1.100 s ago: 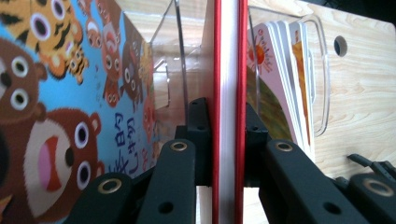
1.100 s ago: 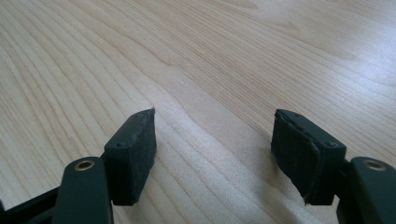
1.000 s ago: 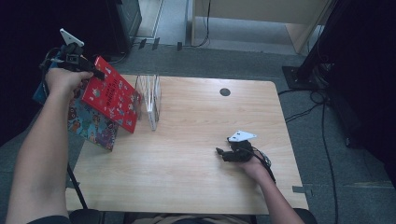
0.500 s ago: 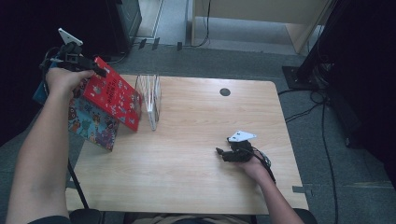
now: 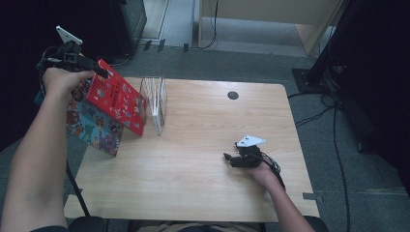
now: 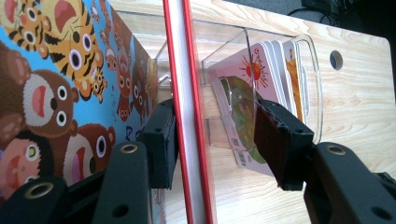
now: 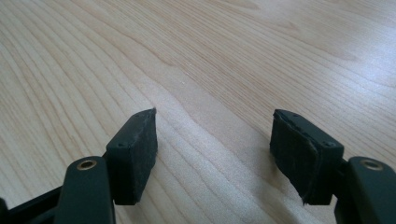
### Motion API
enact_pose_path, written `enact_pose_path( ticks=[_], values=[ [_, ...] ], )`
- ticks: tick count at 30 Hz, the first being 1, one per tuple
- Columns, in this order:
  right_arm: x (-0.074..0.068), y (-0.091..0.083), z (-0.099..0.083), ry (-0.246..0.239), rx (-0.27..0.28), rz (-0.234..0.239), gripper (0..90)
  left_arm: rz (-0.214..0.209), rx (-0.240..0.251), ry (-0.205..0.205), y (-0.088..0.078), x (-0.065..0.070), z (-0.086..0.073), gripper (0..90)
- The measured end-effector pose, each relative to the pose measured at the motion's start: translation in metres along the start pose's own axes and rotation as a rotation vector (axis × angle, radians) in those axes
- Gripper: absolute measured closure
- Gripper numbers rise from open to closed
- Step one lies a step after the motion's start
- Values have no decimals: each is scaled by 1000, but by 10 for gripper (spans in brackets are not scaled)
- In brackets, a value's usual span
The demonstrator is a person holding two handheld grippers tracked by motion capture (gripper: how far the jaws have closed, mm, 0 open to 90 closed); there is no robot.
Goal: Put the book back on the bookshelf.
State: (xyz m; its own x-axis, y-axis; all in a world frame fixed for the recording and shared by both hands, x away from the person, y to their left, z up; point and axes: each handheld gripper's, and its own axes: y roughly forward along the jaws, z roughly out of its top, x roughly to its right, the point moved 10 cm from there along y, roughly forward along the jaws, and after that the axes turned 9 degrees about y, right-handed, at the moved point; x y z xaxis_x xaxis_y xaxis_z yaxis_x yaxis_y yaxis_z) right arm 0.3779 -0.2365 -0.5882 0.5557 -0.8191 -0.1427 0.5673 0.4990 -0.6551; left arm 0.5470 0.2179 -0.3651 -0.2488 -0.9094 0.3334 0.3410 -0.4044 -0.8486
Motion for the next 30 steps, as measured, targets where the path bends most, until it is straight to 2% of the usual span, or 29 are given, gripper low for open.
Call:
enact_pose_path(
  ticks=[8, 12, 22, 24, 30],
  values=[
    [0, 0, 0, -1, 0, -1, 321, -8, 14, 0, -7, 1, 0, 502],
    [0, 0, 0, -1, 0, 0, 321, 3, 10, 6, -10, 1, -1, 495],
    [0, 0, 0, 0, 0, 0, 321, 19, 47, 16, -24, 0, -2, 489],
    [0, 0, 0, 0, 0, 1, 321, -11, 75, 6, -32, 2, 0, 494],
    [0, 0, 0, 0, 0, 1, 321, -1, 67, 23, -35, 1, -3, 490]
  ],
)
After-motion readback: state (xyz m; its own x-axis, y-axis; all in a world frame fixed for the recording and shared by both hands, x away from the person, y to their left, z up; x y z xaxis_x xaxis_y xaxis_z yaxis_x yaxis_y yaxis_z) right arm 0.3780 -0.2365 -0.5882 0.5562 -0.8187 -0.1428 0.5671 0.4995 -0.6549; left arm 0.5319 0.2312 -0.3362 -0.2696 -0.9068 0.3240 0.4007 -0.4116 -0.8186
